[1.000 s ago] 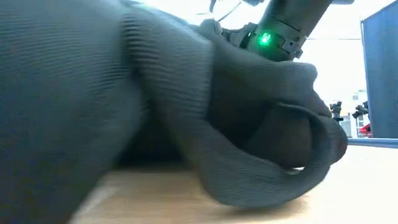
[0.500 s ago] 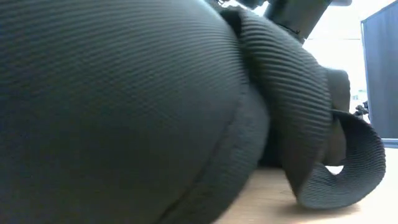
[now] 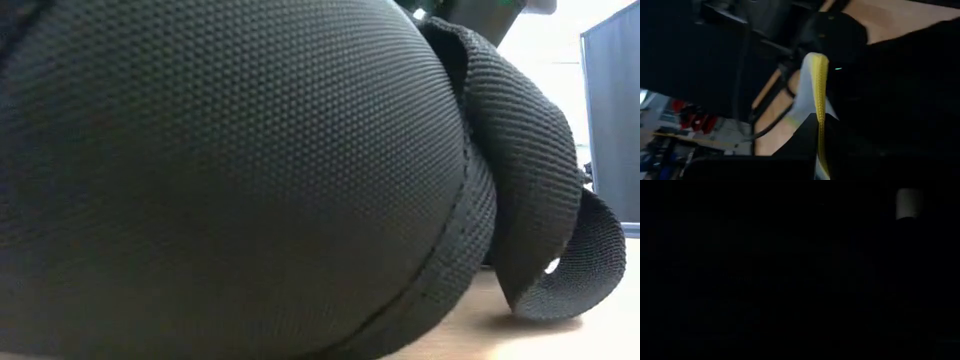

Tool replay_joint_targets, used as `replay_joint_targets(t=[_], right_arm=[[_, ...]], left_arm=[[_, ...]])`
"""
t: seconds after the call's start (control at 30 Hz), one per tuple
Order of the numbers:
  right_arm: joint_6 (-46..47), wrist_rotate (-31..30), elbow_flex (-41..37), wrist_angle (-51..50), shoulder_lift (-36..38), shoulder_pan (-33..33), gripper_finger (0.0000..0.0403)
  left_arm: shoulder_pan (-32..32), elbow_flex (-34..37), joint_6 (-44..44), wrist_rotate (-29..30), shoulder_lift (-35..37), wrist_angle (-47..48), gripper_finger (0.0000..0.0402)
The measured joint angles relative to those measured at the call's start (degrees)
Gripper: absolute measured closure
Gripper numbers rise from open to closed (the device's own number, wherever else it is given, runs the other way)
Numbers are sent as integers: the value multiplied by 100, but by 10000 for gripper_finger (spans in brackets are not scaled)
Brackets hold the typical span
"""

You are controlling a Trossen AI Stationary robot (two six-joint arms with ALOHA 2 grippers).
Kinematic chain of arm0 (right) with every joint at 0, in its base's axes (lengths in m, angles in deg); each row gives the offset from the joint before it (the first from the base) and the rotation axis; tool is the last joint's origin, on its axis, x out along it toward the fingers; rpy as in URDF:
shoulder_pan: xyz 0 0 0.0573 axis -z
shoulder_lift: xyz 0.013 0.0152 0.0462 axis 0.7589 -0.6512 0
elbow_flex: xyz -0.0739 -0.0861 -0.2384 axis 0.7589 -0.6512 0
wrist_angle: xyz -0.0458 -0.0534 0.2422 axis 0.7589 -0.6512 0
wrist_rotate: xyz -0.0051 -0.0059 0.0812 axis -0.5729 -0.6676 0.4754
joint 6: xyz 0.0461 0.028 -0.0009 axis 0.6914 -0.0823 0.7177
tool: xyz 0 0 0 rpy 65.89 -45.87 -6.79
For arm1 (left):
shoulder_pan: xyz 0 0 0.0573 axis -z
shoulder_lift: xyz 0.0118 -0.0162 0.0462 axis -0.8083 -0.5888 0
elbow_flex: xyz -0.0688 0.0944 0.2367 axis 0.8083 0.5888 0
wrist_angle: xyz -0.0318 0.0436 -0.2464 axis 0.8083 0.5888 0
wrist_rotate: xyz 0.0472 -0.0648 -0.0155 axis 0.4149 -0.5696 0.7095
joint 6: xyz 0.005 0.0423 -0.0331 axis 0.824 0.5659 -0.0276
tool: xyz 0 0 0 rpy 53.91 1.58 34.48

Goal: Unpack backpack
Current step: Remove the yellow zipper pouch from the black backpack

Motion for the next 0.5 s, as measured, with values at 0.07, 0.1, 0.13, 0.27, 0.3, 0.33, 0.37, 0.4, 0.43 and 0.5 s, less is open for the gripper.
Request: replay_joint_targets(t=[0.07,0.1,0.13,0.27,0.3,0.33,0.37,0.4,0.43,0.5], right_arm=[[-304,-42,0,0,32,-24,301],[-413,-121,-2,0,61,-39,302],[-493,-214,-2,0,102,-48,303],[-704,-546,-2,7,369,-121,305],[-741,-643,-2,4,442,-144,306],[-798,-735,-2,9,526,-168,307],[-872,-831,-2,18,611,-207,307],[-934,-953,-2,30,707,-247,308],[-1018,-1093,-2,47,815,-294,308],[-1196,-1371,-2,105,1039,-396,308]], left_arm=[[25,-2,92,112,206,12,402],[27,-4,156,116,318,19,402],[27,-4,197,118,422,19,402],[27,-7,389,135,808,-50,402],[26,-7,464,136,906,-90,402],[25,-7,547,139,1005,-138,402],[27,-7,628,140,1098,-199,402],[33,-12,690,146,1187,-267,402],[45,-17,774,151,1279,-301,402],[49,-26,937,162,1444,-390,402]])
